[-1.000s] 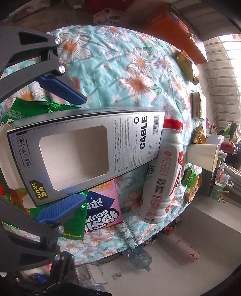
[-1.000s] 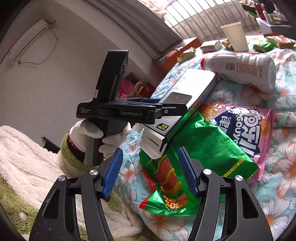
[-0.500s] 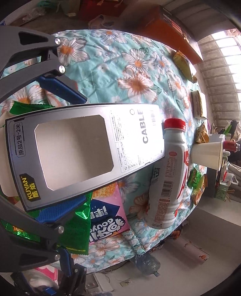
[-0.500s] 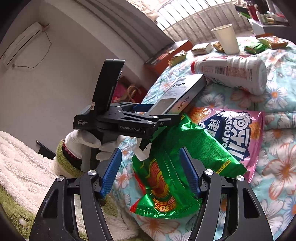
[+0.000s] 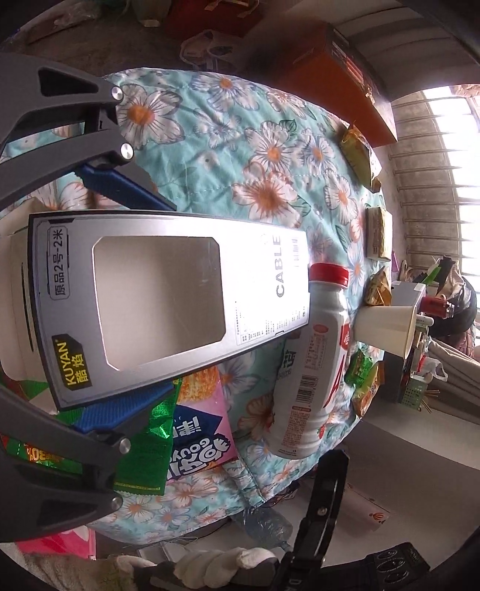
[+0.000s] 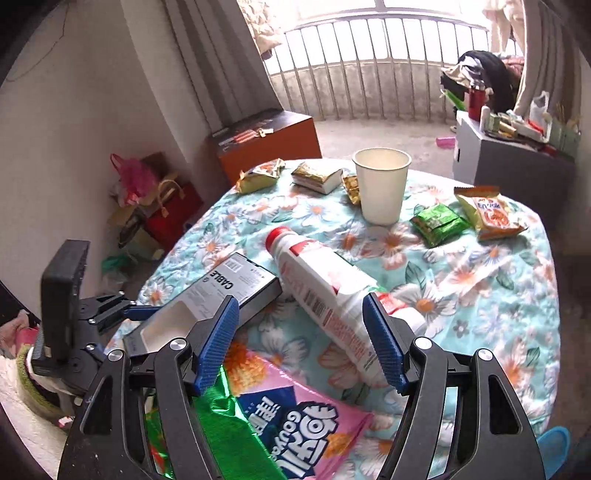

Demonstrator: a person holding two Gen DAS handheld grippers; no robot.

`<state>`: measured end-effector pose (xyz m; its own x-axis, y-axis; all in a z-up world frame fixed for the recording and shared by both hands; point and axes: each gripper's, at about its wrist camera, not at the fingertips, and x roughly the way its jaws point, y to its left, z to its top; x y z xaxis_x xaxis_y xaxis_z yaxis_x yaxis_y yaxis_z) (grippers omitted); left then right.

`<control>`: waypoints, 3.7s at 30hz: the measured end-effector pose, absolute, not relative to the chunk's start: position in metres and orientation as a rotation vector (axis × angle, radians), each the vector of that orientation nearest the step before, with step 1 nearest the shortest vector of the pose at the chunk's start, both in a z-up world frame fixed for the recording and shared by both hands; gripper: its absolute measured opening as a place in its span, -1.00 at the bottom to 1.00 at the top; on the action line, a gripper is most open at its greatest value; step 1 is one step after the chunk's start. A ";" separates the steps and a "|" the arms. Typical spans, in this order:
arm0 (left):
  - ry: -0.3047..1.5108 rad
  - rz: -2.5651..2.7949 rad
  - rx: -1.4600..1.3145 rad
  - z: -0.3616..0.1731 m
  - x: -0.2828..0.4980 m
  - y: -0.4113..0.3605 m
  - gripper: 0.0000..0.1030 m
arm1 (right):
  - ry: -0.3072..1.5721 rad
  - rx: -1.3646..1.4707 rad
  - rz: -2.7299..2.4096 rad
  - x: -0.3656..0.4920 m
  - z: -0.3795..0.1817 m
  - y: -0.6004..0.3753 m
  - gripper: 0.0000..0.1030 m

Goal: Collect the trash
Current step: 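Grasp the white AD milk bottle with the right tool, then carry the bottle and CABLE box toward the blue wastebasket with both tools, then open both tools to drop the bottle and box into the wastebasket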

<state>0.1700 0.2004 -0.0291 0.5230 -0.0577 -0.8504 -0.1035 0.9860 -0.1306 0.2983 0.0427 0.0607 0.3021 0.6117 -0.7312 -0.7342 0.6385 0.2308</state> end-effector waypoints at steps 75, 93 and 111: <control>0.834 -0.280 0.125 0.006 0.163 0.052 0.62 | 1.254 0.033 0.489 0.207 -0.008 -0.138 0.14; 0.810 -0.391 0.143 0.031 0.176 0.016 0.62 | 1.022 0.618 0.404 0.167 0.023 -0.256 0.13; 1.113 -0.901 0.259 -0.022 0.335 -0.325 0.72 | 0.880 1.190 -0.037 0.174 -0.095 -0.494 0.15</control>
